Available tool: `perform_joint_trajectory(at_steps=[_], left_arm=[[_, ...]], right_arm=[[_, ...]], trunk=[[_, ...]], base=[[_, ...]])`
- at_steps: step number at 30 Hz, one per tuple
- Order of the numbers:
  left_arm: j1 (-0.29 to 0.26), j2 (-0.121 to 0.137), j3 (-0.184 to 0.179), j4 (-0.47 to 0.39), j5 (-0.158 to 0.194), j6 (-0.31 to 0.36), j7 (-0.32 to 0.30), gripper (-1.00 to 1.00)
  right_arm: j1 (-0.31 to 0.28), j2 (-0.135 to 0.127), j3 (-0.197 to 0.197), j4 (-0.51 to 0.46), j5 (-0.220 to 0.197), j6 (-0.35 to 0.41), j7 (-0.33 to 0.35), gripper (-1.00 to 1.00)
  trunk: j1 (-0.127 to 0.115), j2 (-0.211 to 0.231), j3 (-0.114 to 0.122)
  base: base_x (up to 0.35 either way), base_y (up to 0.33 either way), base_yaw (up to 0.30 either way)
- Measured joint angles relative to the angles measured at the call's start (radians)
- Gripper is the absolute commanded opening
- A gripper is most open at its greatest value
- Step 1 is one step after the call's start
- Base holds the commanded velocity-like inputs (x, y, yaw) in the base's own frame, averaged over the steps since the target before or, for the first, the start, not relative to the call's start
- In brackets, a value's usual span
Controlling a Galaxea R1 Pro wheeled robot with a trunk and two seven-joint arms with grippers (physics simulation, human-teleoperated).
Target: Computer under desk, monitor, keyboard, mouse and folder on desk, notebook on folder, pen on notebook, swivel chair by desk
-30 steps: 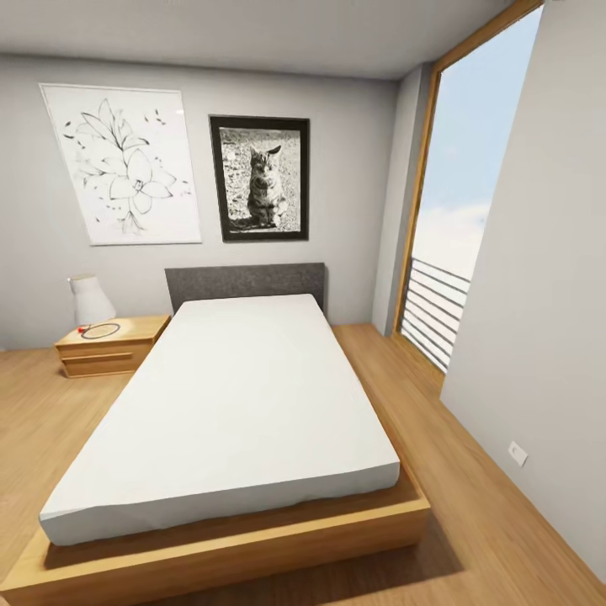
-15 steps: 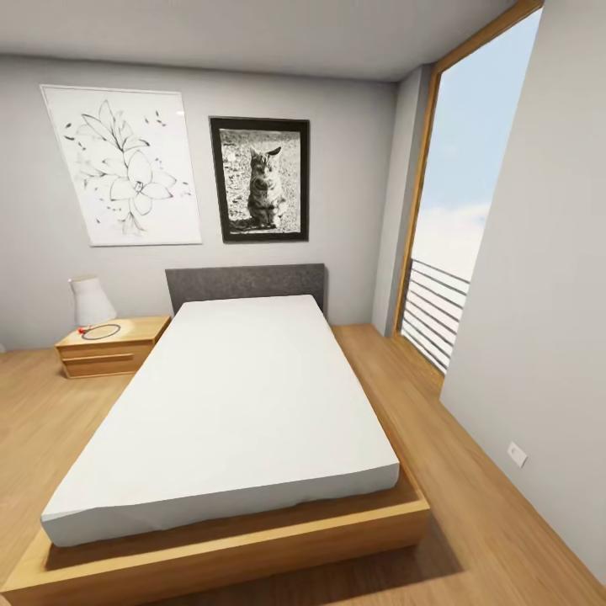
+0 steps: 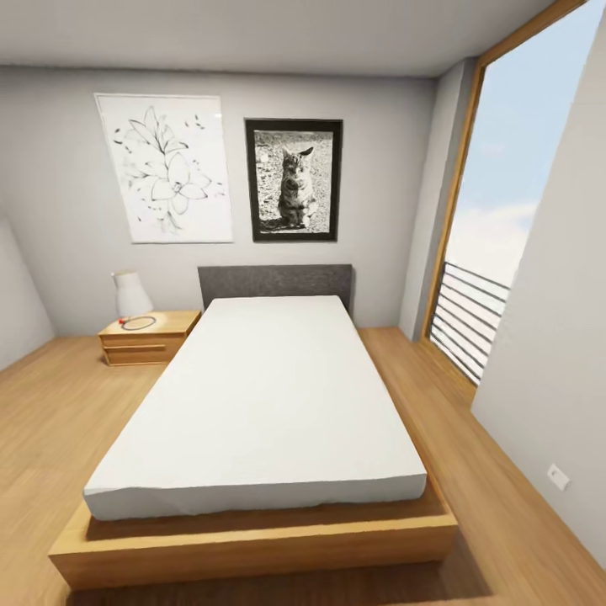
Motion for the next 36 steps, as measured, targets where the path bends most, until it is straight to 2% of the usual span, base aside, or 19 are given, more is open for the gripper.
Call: perform_joint_trajectory(at_steps=[36], left_arm=[[0.000, 0.000, 0.001, 0.021, 0.002, 0.001, 0.001, 1.00]], right_arm=[[0.000, 0.000, 0.000, 0.004, 0.006, -0.007, 0.000, 1.00]], trunk=[[0.000, 0.000, 0.000]], base=[[0.000, 0.000, 0.280]])
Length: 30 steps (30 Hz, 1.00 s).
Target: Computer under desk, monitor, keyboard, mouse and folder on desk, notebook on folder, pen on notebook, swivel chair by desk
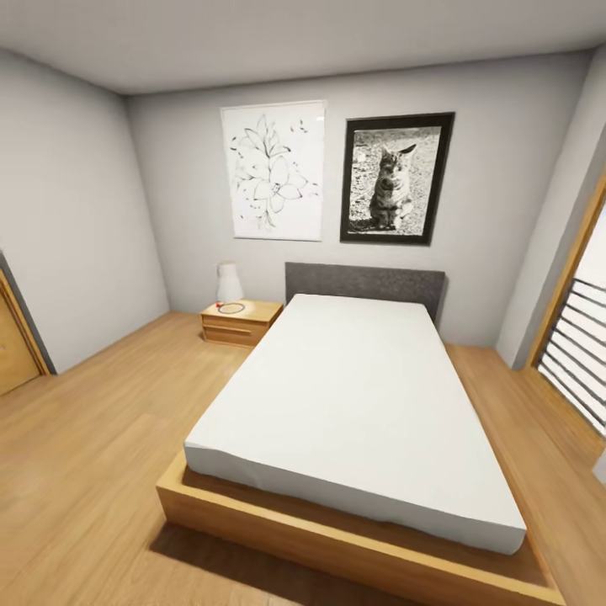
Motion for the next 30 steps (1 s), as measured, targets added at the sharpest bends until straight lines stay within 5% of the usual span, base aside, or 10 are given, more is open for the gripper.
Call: perform_joint_trajectory(at_steps=[30], left_arm=[[0.000, -0.001, 0.000, 0.000, -0.002, -0.009, 0.001, 1.00]], right_arm=[[0.000, -0.002, 0.000, 0.000, -0.002, 0.000, 0.000, 1.00]], trunk=[[0.000, 0.000, 0.000]], base=[[0.000, 0.000, 0.280]])
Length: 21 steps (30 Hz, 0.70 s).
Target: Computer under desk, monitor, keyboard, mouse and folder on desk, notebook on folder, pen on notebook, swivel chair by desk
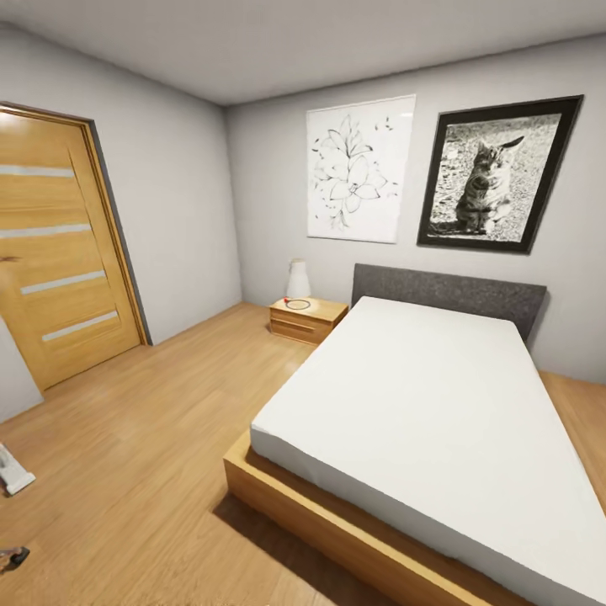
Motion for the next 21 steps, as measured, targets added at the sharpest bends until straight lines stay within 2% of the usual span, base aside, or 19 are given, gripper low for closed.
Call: perform_joint_trajectory(at_steps=[13, 21], left_arm=[[0.000, 0.000, 0.000, 0.000, 0.000, 0.000, 0.000, 1.00], [0.000, 0.000, -0.001, 0.000, -0.001, 0.001, -0.001, 1.00]], right_arm=[[0.000, 0.001, 0.000, 0.001, 0.001, 0.000, 0.000, 1.00], [0.000, 0.005, 0.001, 0.001, 0.003, 0.000, 0.000, 1.00]], trunk=[[0.000, 0.000, 0.000], [0.000, 0.000, 0.000]], base=[[0.010, 0.000, 0.280], [0.207, 0.000, 0.282]])
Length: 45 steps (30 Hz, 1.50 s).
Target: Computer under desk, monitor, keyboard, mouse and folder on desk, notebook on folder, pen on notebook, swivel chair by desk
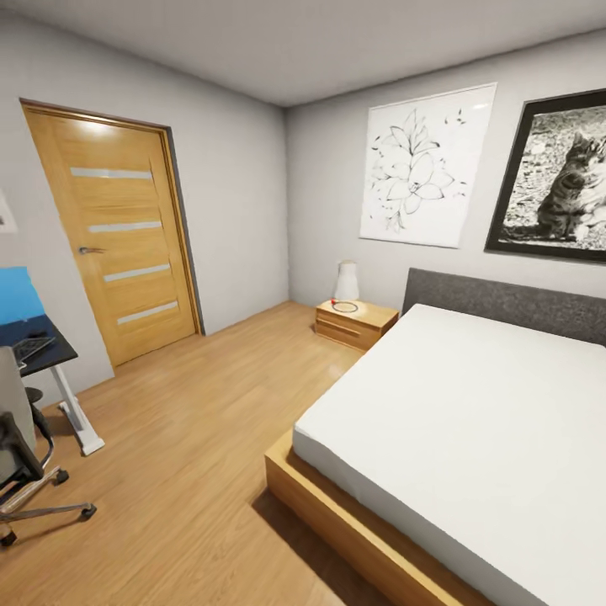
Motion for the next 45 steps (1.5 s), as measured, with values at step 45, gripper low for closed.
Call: perform_joint_trajectory(at_steps=[45], left_arm=[[0.000, 0.000, 0.001, 0.000, 0.001, 0.000, 0.001, 1.00]], right_arm=[[0.000, 0.015, 0.054, 0.037, 0.064, -0.001, 0.008, 1.00]], trunk=[[0.000, 0.000, 0.000]], base=[[0.070, 0.000, 0.285]])
